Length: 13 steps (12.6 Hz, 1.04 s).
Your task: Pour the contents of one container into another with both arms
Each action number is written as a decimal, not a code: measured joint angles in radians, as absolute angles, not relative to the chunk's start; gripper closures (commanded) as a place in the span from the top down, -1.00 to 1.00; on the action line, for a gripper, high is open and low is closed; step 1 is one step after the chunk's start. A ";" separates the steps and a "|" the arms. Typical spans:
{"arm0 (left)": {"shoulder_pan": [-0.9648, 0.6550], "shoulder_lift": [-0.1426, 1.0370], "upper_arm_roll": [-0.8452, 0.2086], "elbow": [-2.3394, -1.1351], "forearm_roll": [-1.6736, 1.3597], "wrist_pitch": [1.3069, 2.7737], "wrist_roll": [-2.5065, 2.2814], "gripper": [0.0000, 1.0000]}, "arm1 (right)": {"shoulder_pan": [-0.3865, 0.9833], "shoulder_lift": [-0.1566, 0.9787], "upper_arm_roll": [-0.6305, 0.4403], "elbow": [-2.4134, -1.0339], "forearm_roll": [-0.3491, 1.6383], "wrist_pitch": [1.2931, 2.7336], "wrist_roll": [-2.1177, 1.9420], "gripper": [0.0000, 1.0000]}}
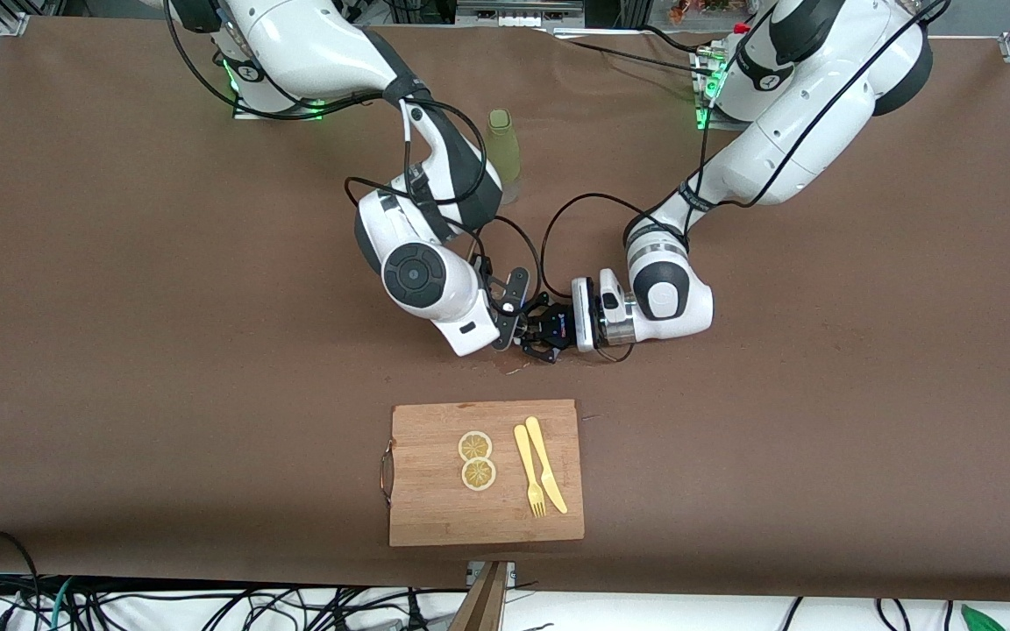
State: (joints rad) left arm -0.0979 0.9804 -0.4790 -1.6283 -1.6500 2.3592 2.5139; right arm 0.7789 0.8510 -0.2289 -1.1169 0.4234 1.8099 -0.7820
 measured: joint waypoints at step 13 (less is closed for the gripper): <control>-0.099 0.993 -0.481 -1.622 -1.650 2.359 2.638 -1.00 | 0.856 0.872 -0.326 -1.110 0.423 1.807 -0.750 -0.54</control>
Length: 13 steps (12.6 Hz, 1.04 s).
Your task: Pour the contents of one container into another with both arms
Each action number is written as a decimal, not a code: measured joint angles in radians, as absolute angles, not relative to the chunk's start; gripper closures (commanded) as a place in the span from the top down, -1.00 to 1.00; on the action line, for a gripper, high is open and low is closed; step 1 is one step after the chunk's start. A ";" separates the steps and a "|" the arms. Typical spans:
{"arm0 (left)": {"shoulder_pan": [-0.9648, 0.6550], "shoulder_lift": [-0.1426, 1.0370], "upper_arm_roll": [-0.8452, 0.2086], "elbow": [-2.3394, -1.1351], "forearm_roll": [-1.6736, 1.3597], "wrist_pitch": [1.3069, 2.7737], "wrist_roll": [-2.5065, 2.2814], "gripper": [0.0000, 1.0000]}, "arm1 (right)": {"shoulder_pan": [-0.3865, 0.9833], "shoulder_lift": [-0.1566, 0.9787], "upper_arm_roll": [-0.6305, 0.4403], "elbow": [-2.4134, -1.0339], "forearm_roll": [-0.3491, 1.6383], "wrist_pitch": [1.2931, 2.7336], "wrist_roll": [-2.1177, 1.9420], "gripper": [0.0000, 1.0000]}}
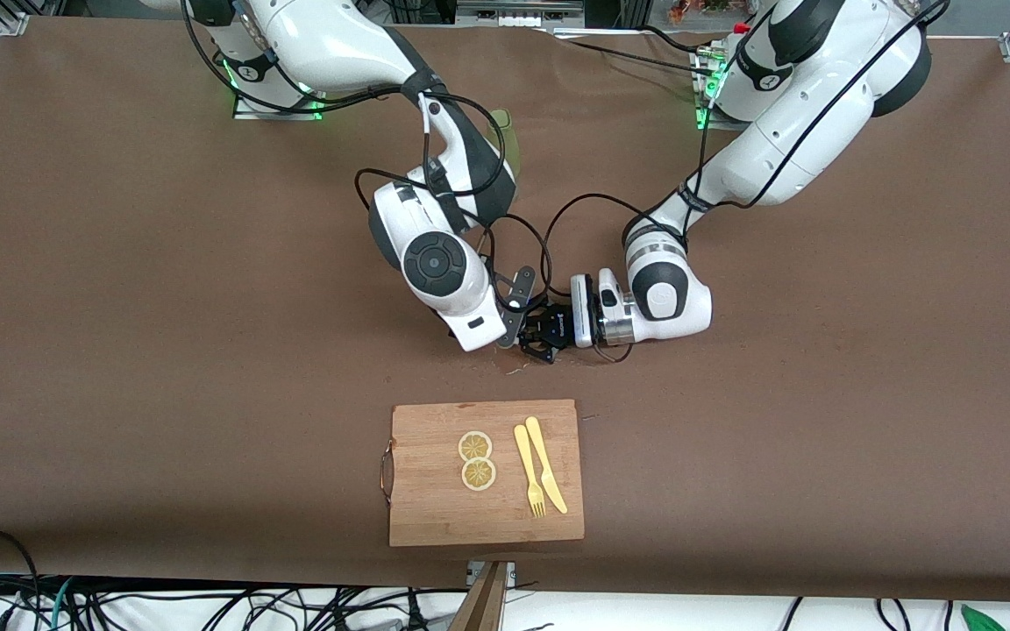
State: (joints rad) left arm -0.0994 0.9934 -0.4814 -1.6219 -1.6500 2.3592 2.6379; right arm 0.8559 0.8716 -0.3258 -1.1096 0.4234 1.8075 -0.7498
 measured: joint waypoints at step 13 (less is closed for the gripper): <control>-0.101 1.001 -0.482 -1.612 -1.650 2.359 2.664 -1.00 | 0.910 0.888 -0.379 -1.089 0.423 1.772 -0.702 -0.53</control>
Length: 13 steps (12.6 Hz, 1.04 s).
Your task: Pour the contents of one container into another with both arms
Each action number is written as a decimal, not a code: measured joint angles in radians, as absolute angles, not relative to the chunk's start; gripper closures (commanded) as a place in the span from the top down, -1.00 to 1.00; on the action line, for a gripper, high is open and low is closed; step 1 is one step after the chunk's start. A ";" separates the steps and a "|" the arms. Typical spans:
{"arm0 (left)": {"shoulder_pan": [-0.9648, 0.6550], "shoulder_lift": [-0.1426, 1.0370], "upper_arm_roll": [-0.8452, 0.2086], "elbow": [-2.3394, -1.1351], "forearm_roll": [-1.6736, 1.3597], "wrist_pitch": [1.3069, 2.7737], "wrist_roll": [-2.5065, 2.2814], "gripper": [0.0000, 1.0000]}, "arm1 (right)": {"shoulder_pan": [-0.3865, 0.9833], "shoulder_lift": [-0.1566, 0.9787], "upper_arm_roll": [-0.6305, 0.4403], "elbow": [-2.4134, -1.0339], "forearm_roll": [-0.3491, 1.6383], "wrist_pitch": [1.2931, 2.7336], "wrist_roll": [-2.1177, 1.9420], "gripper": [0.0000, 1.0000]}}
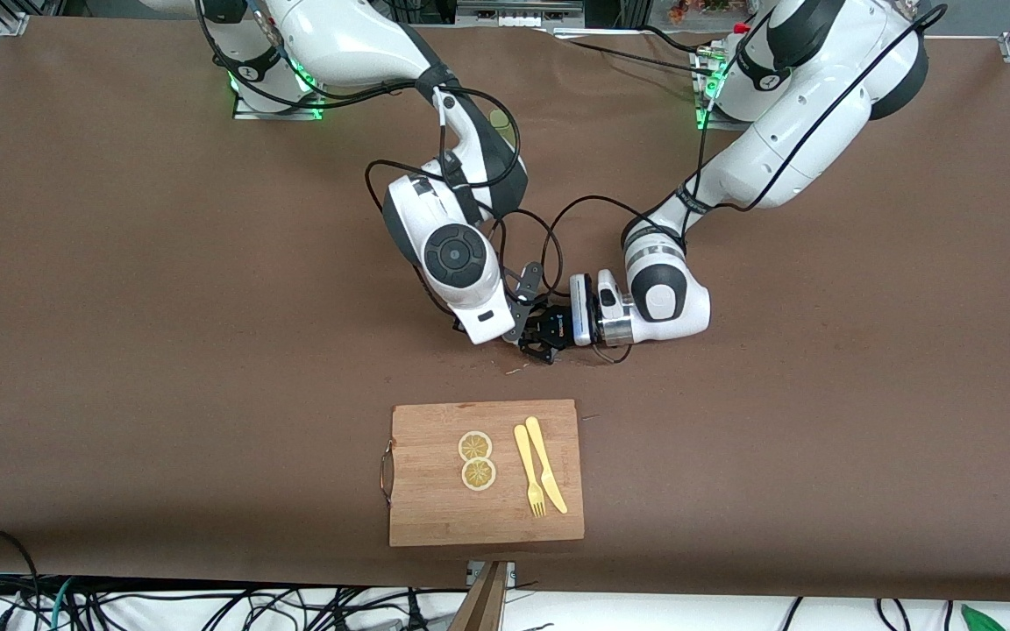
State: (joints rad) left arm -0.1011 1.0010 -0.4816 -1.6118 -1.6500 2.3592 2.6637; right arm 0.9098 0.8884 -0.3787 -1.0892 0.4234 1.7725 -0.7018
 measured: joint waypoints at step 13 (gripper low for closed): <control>-0.103 1.002 -0.482 -1.611 -1.650 2.359 2.664 -1.00 | 0.919 0.914 -0.380 -1.055 0.424 1.807 -0.598 -0.54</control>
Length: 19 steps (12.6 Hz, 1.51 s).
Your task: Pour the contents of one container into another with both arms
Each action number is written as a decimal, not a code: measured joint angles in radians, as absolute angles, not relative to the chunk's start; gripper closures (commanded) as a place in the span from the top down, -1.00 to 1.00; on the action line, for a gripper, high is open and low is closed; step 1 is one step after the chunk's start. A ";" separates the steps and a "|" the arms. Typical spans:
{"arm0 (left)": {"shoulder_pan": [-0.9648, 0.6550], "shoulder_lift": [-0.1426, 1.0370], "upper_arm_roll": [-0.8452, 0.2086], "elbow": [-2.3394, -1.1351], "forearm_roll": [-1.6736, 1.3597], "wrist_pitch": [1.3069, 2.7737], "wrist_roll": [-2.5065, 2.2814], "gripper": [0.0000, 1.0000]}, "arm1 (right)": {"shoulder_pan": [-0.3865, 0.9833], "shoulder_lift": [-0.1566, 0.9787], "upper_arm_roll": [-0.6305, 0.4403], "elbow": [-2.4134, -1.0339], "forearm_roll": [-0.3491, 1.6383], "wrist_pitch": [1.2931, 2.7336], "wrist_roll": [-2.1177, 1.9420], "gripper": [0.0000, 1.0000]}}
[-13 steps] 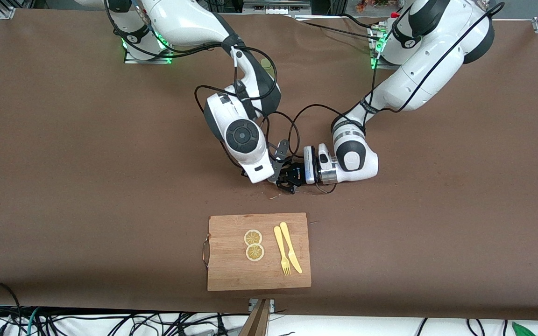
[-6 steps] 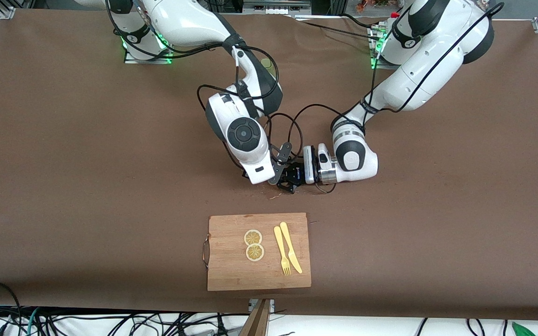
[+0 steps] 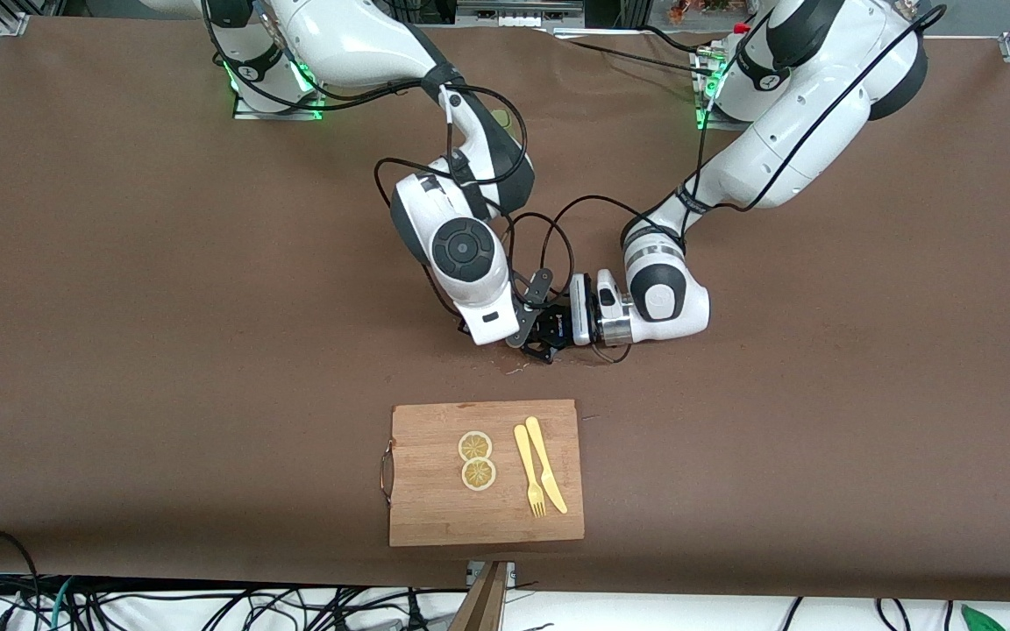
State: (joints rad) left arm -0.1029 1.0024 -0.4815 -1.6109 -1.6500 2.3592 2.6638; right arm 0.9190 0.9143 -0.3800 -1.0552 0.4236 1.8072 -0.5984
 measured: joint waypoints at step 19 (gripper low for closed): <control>-0.085 1.003 -0.476 -1.600 -1.651 2.360 2.660 -1.00 | 0.957 0.936 -0.447 -1.011 0.424 1.819 -0.589 -0.53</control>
State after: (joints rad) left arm -0.0847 1.0026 -0.4756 -1.6000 -1.6506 2.3597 2.6602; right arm 0.9571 0.9357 -0.4470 -1.0106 0.4235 1.8186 -0.5891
